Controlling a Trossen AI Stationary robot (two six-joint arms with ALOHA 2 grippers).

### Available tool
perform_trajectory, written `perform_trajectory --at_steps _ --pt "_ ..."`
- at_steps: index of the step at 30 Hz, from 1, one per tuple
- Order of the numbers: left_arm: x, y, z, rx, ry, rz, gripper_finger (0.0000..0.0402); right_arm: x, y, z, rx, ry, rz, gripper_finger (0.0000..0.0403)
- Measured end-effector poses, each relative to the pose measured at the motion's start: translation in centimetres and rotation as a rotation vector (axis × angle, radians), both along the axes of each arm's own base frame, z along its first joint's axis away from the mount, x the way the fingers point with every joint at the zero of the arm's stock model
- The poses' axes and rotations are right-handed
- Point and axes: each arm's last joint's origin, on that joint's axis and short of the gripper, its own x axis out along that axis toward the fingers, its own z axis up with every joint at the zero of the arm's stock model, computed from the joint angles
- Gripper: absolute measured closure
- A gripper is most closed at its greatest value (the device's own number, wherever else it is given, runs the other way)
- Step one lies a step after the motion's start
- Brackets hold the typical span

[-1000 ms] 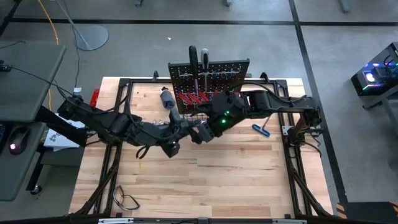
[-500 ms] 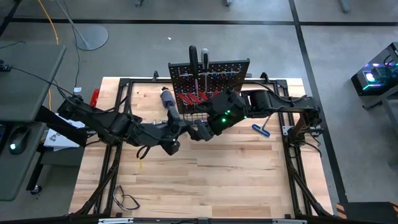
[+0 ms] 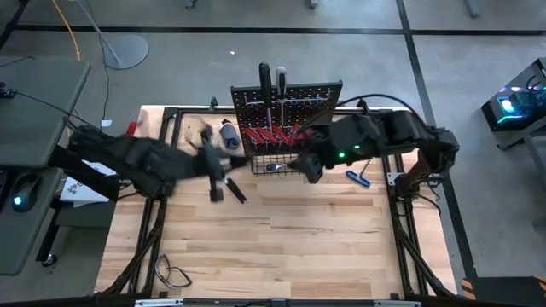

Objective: Hang tools onto peg board
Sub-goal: Hang the black screwdriver on the peg board

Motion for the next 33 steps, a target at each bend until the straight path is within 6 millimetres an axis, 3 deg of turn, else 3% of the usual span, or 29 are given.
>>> perform_trajectory --at_steps 4,7,10,13,16,20,27,33 --pt "-0.9 2.4 3.0 -0.149 -0.513 0.093 0.0336 -1.8 -0.2 0.9 -0.117 -0.026 -0.109 0.0138" --pt "-1.2 4.8 2.3 -0.199 -0.793 0.181 0.0336 -2.9 -0.1 1.6 -0.17 -0.059 -0.168 0.0138" --pt "-0.6 6.7 0.2 -0.321 -0.926 0.21 0.0336 -3.4 0.3 1.9 -0.193 -0.073 -0.185 0.0138" --pt "0.9 7.6 -1.6 -0.408 -0.949 0.215 0.0336 -3.5 0.6 1.9 -0.212 -0.076 -0.199 0.0137" --pt "2.2 7.9 -2.0 -0.412 -0.992 0.198 0.0336 -3.6 0.8 1.8 -0.216 -0.072 -0.2 0.0137" --pt "3.0 8.0 -1.0 -0.283 -1.008 0.181 0.0336 -3.7 0.8 1.8 -0.218 -0.066 -0.203 0.0137" --pt "3.9 8.3 -0.5 -0.052 -0.911 0.324 0.0336 -3.7 0.7 1.8 -0.236 -0.067 -0.227 0.0137" --pt "5.5 8.3 -1.9 -0.017 -0.855 0.36 0.0336 -3.7 0.6 1.8 -0.245 -0.069 -0.24 0.0137"
